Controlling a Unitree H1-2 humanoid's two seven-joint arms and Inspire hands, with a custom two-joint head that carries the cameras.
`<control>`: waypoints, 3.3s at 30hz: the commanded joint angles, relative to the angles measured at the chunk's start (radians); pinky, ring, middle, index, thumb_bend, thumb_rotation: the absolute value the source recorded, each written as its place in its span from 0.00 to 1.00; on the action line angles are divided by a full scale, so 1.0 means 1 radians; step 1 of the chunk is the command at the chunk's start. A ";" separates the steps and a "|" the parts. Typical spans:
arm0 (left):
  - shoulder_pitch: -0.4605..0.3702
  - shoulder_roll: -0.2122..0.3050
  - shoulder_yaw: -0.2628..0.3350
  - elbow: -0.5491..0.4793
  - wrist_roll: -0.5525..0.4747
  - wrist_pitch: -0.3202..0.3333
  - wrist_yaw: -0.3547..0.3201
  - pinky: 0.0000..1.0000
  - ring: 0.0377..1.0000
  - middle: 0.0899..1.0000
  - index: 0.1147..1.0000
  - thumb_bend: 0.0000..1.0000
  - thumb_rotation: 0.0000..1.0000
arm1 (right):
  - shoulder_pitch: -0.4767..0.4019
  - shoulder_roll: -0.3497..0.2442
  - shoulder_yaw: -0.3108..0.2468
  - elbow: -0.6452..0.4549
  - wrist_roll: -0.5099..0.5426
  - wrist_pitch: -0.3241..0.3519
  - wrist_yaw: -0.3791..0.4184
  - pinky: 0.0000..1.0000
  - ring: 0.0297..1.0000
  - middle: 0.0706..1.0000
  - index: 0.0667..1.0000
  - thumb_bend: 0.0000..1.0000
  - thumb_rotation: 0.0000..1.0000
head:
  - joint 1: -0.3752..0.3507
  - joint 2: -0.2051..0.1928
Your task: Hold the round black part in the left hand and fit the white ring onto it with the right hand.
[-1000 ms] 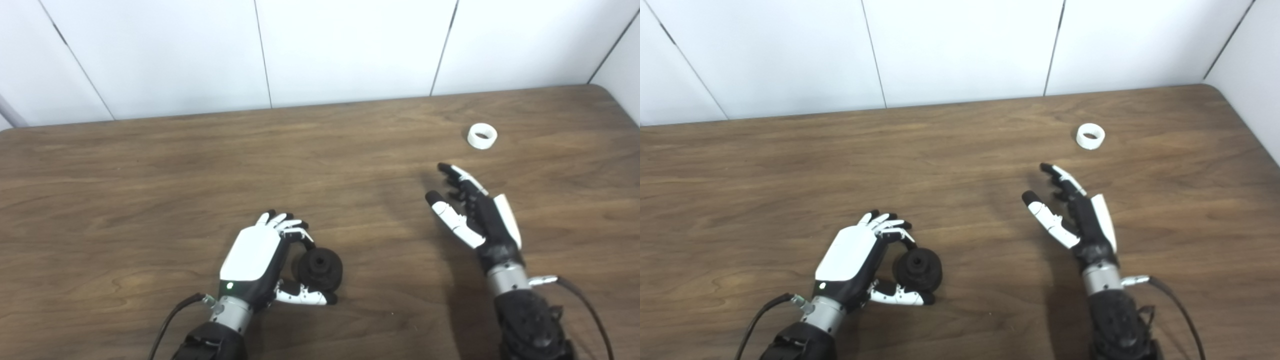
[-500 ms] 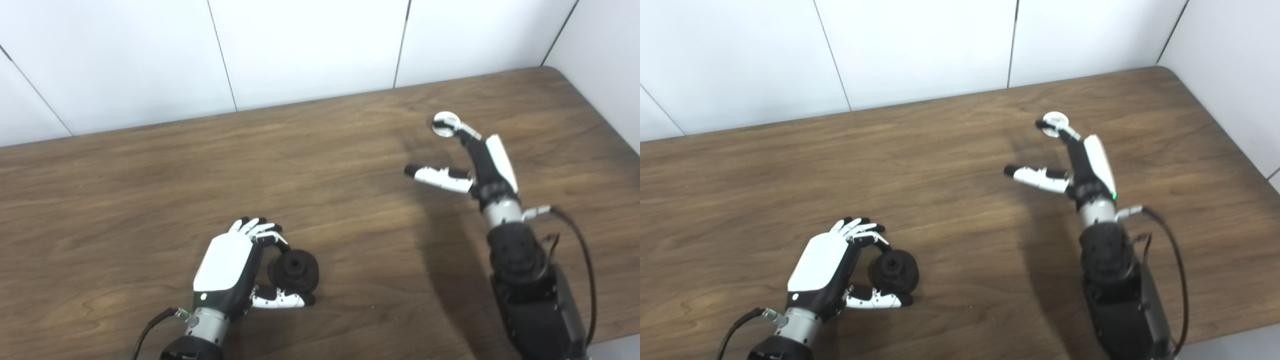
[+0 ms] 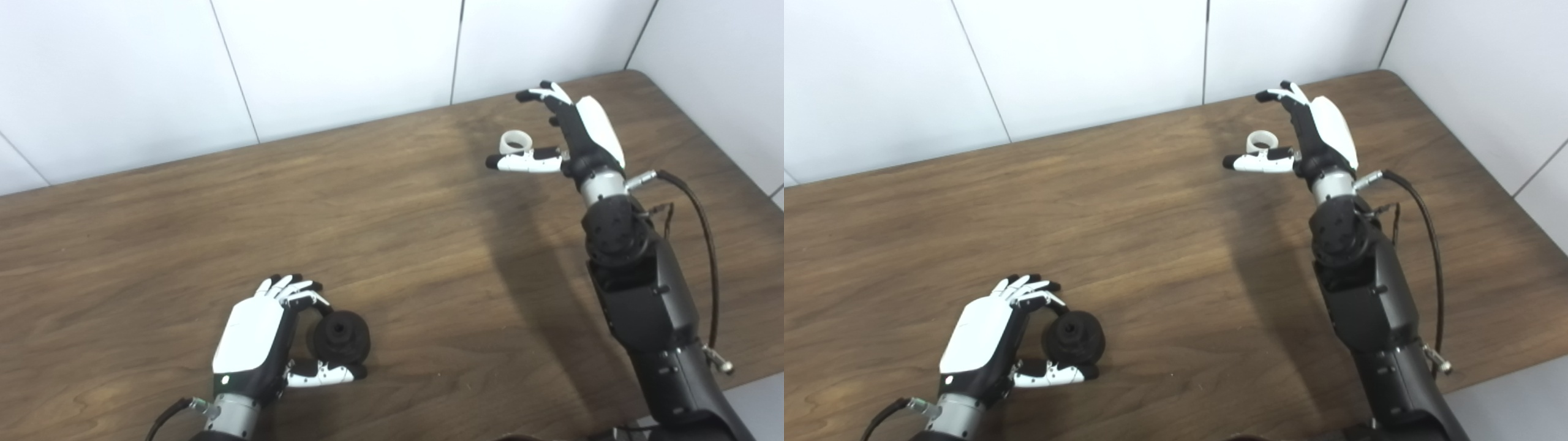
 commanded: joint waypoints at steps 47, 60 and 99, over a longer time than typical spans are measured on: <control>0.051 -0.002 0.008 0.004 0.068 0.041 -0.062 0.97 0.90 0.79 0.42 0.52 0.05 | -0.349 -0.148 0.115 0.485 -0.236 0.000 0.281 1.00 1.00 0.96 0.70 0.87 0.23 | 0.062 0.018; 0.052 0.001 -0.006 -0.005 0.079 0.050 -0.068 0.96 0.90 0.79 0.42 0.52 0.05 | -0.357 -0.165 0.135 0.518 -0.238 0.000 0.278 1.00 1.00 0.96 0.70 0.86 0.22 | 0.088 0.026; 0.062 0.025 0.006 -0.029 0.069 0.044 -0.087 0.97 0.90 0.78 0.42 0.52 0.05 | -0.339 -0.154 0.140 0.513 -0.254 0.001 0.285 0.99 1.00 0.95 0.68 0.82 0.26 | 0.082 0.035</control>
